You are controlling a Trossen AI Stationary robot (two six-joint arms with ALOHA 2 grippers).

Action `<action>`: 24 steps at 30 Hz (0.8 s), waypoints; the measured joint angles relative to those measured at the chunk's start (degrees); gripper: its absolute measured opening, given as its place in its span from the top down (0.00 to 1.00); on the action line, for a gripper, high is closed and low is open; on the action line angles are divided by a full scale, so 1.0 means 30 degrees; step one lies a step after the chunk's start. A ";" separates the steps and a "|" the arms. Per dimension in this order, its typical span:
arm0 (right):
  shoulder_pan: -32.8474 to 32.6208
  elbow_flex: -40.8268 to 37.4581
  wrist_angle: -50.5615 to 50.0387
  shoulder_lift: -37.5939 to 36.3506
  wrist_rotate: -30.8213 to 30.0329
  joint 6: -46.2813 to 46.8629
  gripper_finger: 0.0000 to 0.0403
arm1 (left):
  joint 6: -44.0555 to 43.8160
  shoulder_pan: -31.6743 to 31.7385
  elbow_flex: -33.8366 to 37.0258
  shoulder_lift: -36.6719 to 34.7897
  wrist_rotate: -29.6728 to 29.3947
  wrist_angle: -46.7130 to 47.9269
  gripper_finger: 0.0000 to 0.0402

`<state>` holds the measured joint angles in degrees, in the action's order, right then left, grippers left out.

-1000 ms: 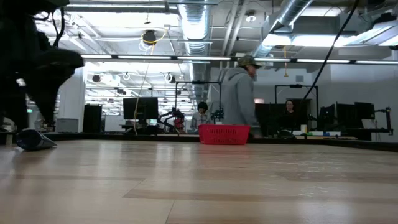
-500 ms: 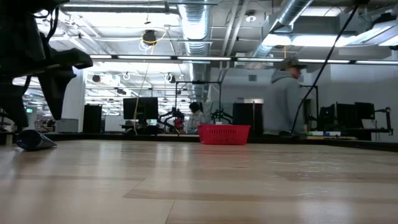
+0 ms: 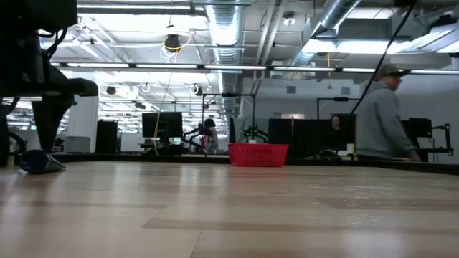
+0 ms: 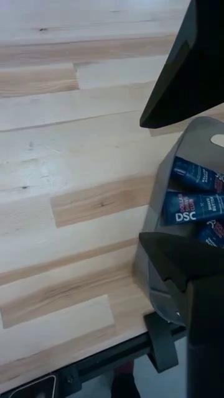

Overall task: Pick & Place Travel size toiletries
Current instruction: Put the blue shave cream into the black bin

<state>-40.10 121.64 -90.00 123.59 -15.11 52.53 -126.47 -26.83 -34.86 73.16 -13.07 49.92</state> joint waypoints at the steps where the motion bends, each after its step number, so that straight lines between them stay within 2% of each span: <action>1: 0.0000 -0.0007 -0.0007 0.0000 0.0002 0.0000 0.30 | -0.0012 0.0000 -0.0007 0.0230 -0.0023 -0.0164 0.42; 9: 0.0044 -0.0007 0.0015 0.0000 0.0000 0.0000 0.30 | 0.0681 0.0386 0.0032 0.1588 -0.0030 -0.2101 0.42; 16: 0.0051 -0.0015 0.0015 0.0000 -0.0007 0.0000 0.30 | 0.1022 0.0408 0.0210 0.2269 0.0107 -0.2381 0.42; 24: 0.0051 -0.0015 0.0002 0.0007 -0.0007 0.0000 0.30 | 0.1018 0.0415 0.1103 0.1945 0.0508 -0.3038 0.45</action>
<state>-39.94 121.60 -89.99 123.61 -15.14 52.53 -123.42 -25.58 -31.55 78.99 -11.55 40.80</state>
